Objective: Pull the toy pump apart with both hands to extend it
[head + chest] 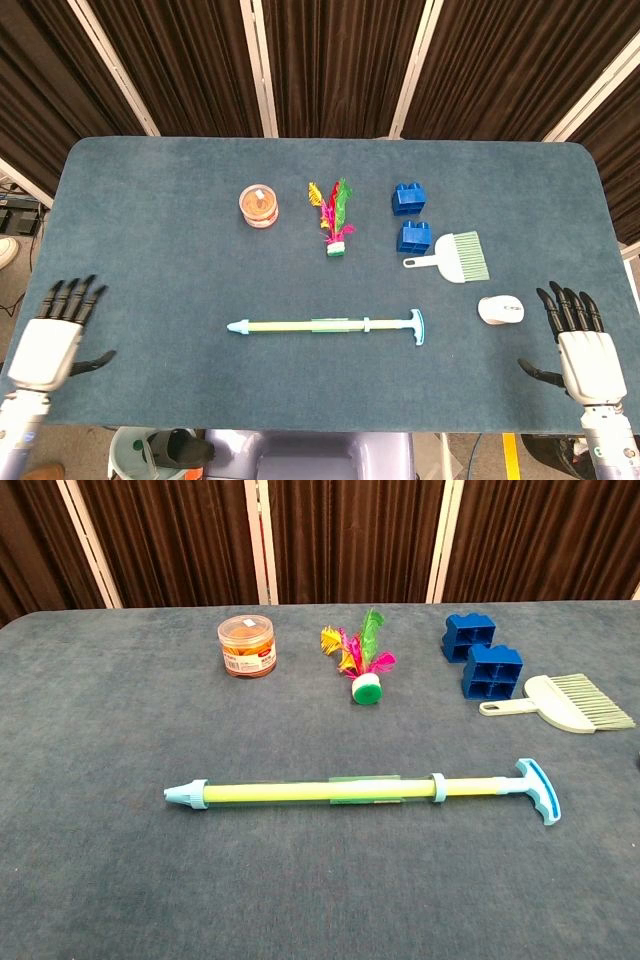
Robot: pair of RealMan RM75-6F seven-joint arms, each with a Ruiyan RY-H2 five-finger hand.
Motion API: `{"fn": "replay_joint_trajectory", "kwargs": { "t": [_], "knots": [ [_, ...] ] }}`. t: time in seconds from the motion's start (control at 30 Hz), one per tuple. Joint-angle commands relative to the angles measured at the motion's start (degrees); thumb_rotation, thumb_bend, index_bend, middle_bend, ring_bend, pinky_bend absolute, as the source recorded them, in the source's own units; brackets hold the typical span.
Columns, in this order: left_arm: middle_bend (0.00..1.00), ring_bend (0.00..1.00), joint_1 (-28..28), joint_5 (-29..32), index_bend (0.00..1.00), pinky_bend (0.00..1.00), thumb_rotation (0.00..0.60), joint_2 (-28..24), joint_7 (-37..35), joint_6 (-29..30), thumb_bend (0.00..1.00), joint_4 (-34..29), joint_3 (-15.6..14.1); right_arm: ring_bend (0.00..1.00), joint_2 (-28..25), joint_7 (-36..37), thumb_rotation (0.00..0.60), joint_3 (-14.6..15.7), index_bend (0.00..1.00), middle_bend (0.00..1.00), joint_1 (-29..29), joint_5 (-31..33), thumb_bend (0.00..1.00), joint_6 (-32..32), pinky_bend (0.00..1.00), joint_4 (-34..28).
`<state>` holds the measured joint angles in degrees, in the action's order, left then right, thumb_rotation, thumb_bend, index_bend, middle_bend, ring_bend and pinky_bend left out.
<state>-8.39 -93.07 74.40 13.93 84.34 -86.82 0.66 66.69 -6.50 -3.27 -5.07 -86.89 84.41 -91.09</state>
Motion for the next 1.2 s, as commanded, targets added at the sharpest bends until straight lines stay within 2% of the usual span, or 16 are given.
{"fn": "replay_joint_trajectory", "kwargs": {
  "t": [0.03, 0.07, 0.23, 0.33, 0.47, 0.93, 1.2],
  "knots": [
    [0.06, 0.05, -1.82, -3.06, 0.38, 0.11, 0.600, 9.36, 3.81, 1.83, 0.13, 3.84, 1.03, 0.00, -0.19, 1.18, 0.600, -0.11, 0.00, 0.00, -0.59, 0.40, 0.08, -1.20, 0.00, -0.05],
    [0.07, 0.05, -2.30, -3.68, 0.42, 0.12, 0.600, 11.15, 4.82, 1.50, 0.14, 4.71, 0.91, 0.00, -0.33, 1.38, 0.600, -0.03, 0.00, 0.00, -0.69, 0.52, 0.08, -1.61, 0.00, -0.05],
    [0.07, 0.05, -4.16, -6.03, 0.49, 0.12, 0.600, 19.48, 9.16, 0.30, 0.16, 10.09, 0.23, 0.00, -1.85, 4.56, 0.600, 0.18, 0.00, 0.00, -0.74, 0.60, 0.08, -2.30, 0.00, -0.03],
    [0.07, 0.05, -5.02, -6.92, 0.48, 0.12, 0.600, 23.30, 9.21, 0.04, 0.18, 13.65, -0.04, 0.00, -2.58, 6.32, 0.600, 0.01, 0.00, 0.00, -0.86, 1.07, 0.08, -2.75, 0.00, 0.02],
    [0.07, 0.05, -6.76, -7.78, 0.47, 0.12, 0.600, 28.56, 10.20, -0.95, 0.27, 19.55, 0.09, 0.00, -3.35, 8.24, 0.600, -0.59, 0.00, 0.00, -1.13, 2.37, 0.08, -3.56, 0.00, 0.28],
    [0.05, 0.05, -10.81, -5.37, 0.39, 0.12, 0.600, 35.90, 9.00, -4.75, 0.28, 26.63, 2.05, 0.00, -3.32, 8.19, 0.600, -0.83, 0.00, 0.00, -1.62, 3.94, 0.08, -5.09, 0.00, 0.98],
    [0.04, 0.05, -13.08, -3.32, 0.39, 0.12, 0.600, 38.98, 8.89, -7.55, 0.28, 30.34, 2.98, 0.00, -3.40, 8.16, 0.600, -1.07, 0.00, 0.00, -1.68, 4.77, 0.08, -5.41, 0.00, 1.22]
  ]
}}
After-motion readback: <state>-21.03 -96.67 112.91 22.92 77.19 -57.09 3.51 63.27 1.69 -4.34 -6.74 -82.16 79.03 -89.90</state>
